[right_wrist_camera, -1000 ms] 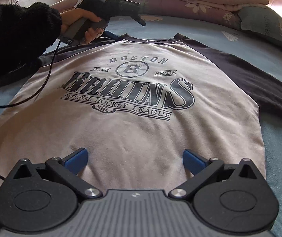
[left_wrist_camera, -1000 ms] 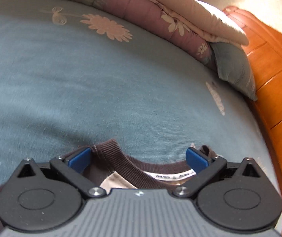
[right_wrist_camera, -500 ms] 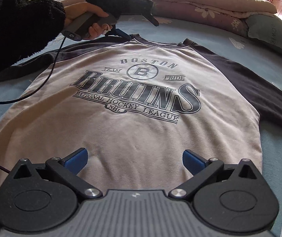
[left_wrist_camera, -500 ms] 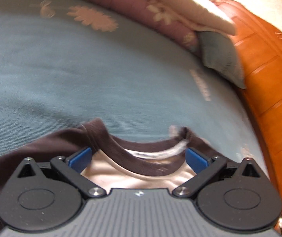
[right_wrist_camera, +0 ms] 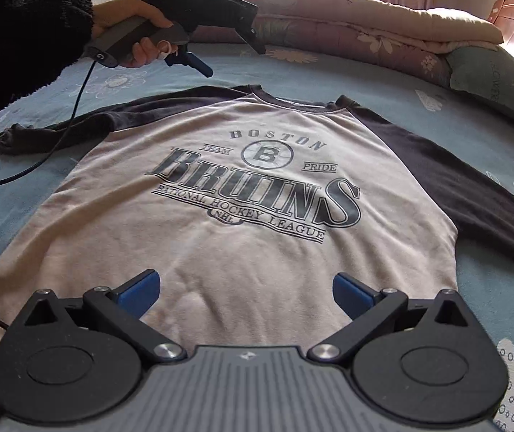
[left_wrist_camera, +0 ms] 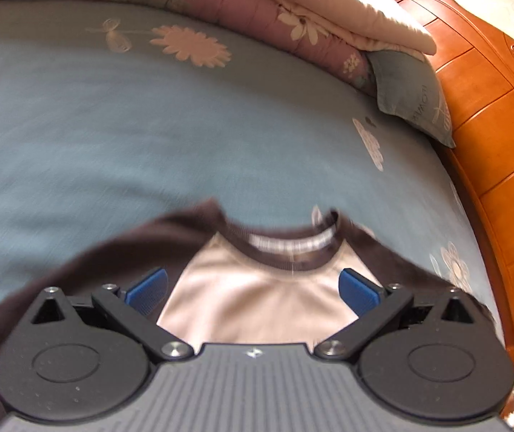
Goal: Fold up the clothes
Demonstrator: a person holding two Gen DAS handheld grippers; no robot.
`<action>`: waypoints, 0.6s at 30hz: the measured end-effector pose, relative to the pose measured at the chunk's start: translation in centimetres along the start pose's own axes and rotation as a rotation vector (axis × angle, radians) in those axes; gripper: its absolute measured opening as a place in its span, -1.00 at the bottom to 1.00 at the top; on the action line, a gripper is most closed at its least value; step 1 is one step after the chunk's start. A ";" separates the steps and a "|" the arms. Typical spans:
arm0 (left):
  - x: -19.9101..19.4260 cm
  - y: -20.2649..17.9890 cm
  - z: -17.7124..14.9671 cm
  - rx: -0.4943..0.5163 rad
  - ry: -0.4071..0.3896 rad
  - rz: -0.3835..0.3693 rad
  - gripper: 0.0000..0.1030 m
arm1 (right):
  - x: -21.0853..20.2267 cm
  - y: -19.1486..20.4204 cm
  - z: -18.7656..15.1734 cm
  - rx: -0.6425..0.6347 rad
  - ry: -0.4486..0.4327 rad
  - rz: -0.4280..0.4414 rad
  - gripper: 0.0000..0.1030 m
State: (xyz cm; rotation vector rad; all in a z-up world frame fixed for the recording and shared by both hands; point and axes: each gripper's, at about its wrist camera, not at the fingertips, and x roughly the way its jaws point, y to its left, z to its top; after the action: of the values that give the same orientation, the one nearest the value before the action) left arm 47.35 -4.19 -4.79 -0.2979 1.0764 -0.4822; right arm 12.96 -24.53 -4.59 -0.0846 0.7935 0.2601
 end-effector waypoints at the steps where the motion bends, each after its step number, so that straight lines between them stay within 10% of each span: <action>1: -0.6 0.5 -1.0 -0.020 0.011 -0.010 0.96 | -0.5 0.4 0.0 -0.004 -0.007 0.000 1.00; 9: 0.9 5.1 -7.7 -0.184 0.032 -0.088 0.95 | -1.7 2.7 -0.7 -0.027 0.027 0.021 1.00; 18: -1.3 5.9 -5.6 -0.172 -0.097 -0.088 0.94 | -1.9 3.6 -0.6 -0.053 0.062 -0.059 1.00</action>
State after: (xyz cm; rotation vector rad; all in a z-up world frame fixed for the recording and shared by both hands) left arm 43.20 1.55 -9.06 -0.5169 1.0142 -0.4494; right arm 10.33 -21.51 -3.54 -0.1665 0.8440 0.2232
